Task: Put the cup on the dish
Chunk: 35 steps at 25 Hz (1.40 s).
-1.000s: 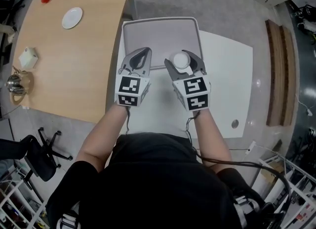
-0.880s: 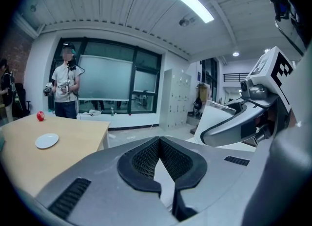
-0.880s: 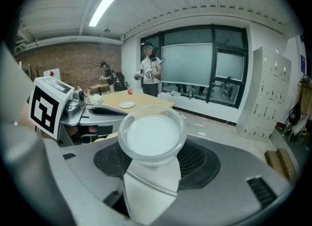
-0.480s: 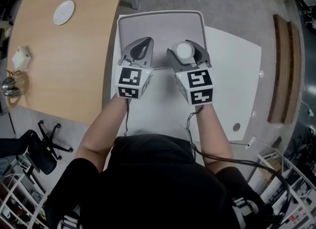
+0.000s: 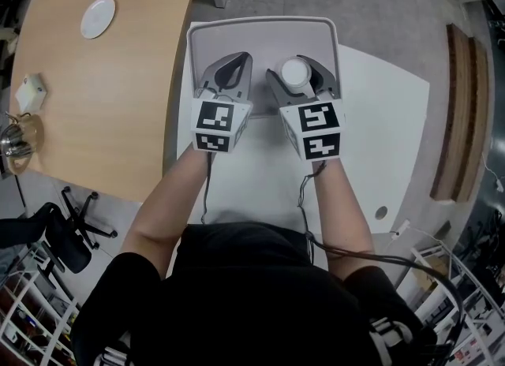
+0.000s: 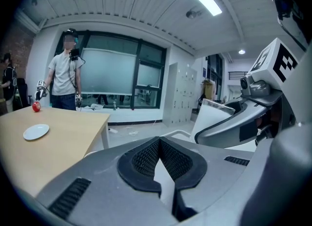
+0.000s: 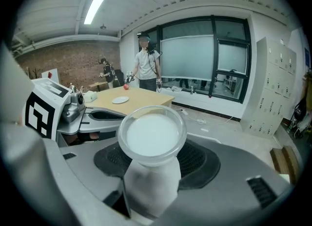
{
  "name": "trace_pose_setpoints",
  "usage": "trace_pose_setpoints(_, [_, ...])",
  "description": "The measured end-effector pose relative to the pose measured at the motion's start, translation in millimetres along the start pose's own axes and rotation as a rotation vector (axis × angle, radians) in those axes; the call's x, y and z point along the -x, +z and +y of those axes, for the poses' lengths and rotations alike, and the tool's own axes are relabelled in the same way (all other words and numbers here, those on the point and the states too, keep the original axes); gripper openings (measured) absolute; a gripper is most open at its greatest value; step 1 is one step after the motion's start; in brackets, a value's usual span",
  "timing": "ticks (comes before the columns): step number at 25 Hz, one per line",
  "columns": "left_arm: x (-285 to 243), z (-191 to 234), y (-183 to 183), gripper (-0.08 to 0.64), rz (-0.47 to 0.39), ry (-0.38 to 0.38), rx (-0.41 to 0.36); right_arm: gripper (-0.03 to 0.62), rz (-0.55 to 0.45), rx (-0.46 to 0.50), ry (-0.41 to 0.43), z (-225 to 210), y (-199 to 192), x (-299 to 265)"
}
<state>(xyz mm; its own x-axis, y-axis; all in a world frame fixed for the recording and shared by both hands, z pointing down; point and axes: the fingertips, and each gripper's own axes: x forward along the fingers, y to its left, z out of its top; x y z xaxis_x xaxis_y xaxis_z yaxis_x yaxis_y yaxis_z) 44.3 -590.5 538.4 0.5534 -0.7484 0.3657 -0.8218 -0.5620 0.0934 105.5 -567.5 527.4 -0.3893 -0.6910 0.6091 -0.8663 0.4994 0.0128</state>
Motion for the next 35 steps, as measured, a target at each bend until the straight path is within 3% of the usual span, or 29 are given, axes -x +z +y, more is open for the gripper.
trace_pose_setpoints(13, [-28.3,19.2,-43.0,0.006,0.065,0.039,0.042,0.244,0.058,0.005,0.002,-7.8,-31.8,-61.9])
trace_pose_setpoints(35, [-40.8,20.5,-56.0,0.006,0.076,0.026,0.060,0.244,0.093,-0.018,-0.006,-7.4,-58.3,-100.3])
